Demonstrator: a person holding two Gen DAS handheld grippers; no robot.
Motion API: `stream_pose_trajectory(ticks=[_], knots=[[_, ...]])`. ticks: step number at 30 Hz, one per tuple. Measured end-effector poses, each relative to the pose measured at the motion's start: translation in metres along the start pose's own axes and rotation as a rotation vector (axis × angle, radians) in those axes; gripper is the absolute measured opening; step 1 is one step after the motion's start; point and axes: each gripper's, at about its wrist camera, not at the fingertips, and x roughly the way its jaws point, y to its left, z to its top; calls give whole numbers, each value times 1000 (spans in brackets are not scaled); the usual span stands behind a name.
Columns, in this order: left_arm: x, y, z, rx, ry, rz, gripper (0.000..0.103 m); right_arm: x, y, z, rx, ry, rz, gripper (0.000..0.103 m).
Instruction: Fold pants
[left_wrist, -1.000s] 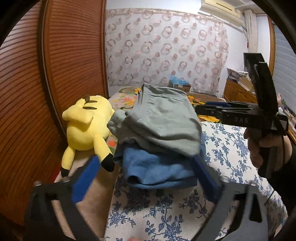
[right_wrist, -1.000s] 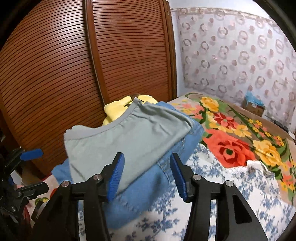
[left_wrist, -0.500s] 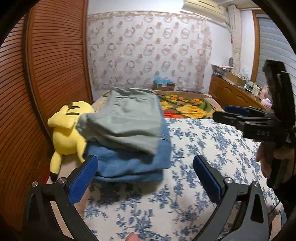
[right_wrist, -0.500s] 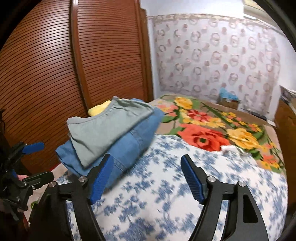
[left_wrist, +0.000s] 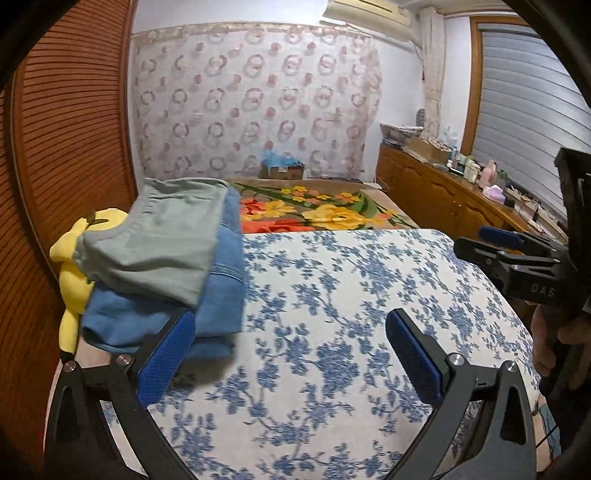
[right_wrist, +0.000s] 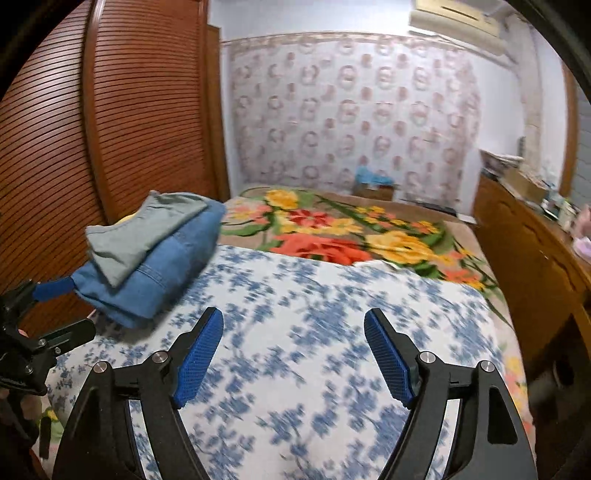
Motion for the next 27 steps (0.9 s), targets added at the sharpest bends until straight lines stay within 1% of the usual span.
stream_pose_trajectory(ticks=[3, 8, 15, 18, 27], knots=[[0, -12, -2, 9, 9, -14, 103, -13, 1, -7, 17, 1, -35, 80], [0, -30, -5, 19, 25, -13, 103, -42, 4, -21, 28, -24, -84, 80], [-13, -50, -7, 34, 13, -17, 103, -64, 2, -27, 57, -55, -108, 80], [-25, -60, -3, 43, -8, -18, 103, -77, 2, -29, 70, -77, -107, 80], [-72, -78, 10, 75, -118, -2, 103, -113, -1, -35, 84, -171, -95, 80]])
